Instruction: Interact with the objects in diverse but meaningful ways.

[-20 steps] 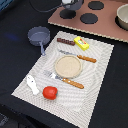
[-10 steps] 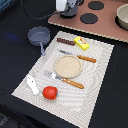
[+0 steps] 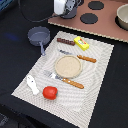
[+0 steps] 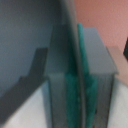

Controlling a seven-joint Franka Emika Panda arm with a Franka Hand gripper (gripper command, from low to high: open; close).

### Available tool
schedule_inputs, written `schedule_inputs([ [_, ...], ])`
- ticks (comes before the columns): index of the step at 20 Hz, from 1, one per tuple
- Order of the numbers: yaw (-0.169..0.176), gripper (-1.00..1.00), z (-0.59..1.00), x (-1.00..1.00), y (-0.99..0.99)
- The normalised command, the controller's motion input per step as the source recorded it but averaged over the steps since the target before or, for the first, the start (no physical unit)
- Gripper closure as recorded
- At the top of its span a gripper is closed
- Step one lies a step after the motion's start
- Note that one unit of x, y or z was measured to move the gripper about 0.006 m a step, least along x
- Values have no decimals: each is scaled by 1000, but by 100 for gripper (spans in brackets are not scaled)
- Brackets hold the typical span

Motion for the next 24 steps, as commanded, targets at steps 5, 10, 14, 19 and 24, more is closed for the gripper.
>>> schedule_inputs([
  [5,5,-100,681,-302,111],
  [10,-4,-100,979,-233,77],
  [14,-12,-100,954,-198,-16],
  [19,-45,-100,607,218,-235],
  [24,-17,-100,262,805,-333],
])
